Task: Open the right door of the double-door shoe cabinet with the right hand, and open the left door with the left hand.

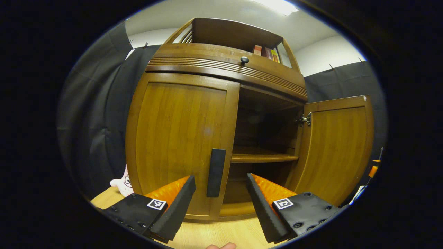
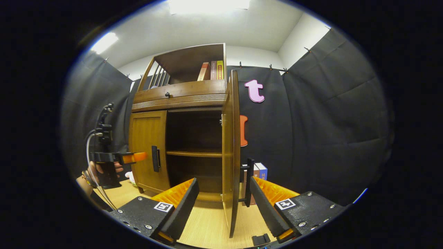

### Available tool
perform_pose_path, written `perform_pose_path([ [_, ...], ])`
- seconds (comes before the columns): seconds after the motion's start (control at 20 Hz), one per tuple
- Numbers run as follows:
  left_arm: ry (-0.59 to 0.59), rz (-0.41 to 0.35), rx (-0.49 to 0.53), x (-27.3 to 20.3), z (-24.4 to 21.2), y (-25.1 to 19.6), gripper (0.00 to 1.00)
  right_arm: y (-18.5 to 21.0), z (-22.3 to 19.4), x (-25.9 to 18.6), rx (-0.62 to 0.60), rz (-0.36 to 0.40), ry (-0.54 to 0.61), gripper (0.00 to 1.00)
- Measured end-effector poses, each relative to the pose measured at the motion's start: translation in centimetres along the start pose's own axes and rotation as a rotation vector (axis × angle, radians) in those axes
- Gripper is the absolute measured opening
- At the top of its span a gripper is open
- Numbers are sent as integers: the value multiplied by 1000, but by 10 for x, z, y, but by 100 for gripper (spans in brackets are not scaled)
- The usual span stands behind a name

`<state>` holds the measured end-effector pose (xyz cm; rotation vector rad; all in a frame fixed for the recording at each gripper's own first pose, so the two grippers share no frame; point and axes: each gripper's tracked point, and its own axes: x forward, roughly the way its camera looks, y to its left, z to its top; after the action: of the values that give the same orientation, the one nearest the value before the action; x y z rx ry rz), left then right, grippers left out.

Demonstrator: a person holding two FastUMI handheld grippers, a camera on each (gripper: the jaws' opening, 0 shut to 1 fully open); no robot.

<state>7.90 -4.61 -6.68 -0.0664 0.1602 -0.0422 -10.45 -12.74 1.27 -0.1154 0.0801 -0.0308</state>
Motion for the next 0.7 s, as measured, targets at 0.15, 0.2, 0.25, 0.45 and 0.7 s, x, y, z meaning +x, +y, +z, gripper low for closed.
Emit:
perform_pose_path([
  [0.15, -12, 21, 31, 39, -7, 3, 93, -3, -3, -2, -7, 0, 10, 92],
  [0.2, -23, 30, 51, 52, -8, 6, 97, -4, -2, -3, -12, -2, 11, 92],
  [0.25, -38, 45, 71, 61, -6, 8, 100, -7, -2, -4, -21, -6, 15, 92],
  [0.45, -36, 67, 123, 77, -12, 11, 97, -13, -9, -2, -44, -21, 40, 92],
  [0.7, -24, 85, 159, 95, -9, 10, 93, -8, -11, -2, -34, -3, 39, 92],
])
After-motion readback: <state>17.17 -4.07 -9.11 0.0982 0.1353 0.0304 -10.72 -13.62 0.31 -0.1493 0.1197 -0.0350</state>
